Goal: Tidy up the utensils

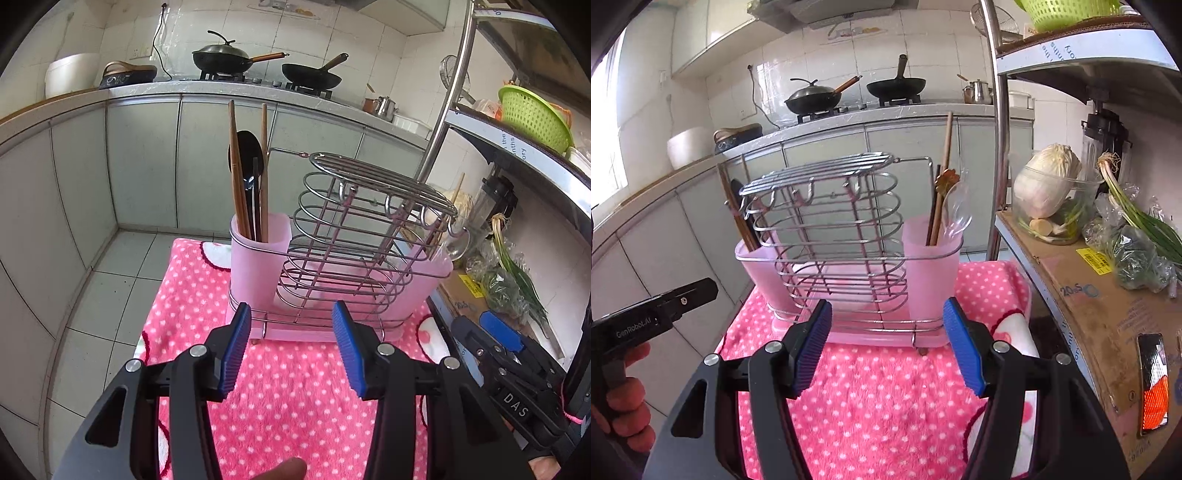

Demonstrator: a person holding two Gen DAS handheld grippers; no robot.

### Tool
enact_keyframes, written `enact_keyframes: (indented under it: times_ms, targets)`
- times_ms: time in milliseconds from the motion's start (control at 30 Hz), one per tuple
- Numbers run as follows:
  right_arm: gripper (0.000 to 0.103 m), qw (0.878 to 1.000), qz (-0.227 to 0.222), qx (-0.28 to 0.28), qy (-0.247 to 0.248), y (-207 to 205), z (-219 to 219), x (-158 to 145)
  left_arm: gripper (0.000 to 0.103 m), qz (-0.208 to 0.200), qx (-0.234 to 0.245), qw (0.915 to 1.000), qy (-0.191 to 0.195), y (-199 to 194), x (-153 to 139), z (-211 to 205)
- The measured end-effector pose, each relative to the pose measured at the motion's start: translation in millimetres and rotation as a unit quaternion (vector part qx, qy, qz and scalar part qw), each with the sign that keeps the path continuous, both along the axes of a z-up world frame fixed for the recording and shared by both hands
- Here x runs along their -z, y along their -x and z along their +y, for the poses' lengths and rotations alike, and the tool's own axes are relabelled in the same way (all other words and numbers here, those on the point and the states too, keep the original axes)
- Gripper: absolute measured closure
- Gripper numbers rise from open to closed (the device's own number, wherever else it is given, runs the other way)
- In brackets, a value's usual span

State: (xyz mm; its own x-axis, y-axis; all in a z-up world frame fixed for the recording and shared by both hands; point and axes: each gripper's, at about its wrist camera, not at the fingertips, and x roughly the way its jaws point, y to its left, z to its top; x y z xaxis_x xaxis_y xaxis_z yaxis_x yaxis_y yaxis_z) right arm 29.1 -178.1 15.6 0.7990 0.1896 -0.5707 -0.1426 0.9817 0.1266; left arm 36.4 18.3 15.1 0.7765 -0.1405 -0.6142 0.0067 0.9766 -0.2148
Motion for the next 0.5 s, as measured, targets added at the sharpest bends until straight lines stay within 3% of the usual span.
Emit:
enact_keyframes:
  times_ms: [500]
  targets:
    - [0.04,1.0,-0.005,0.003,0.025,16,12,2,0.058,-0.006,-0.006,0.9998,-0.017,11,4,-7]
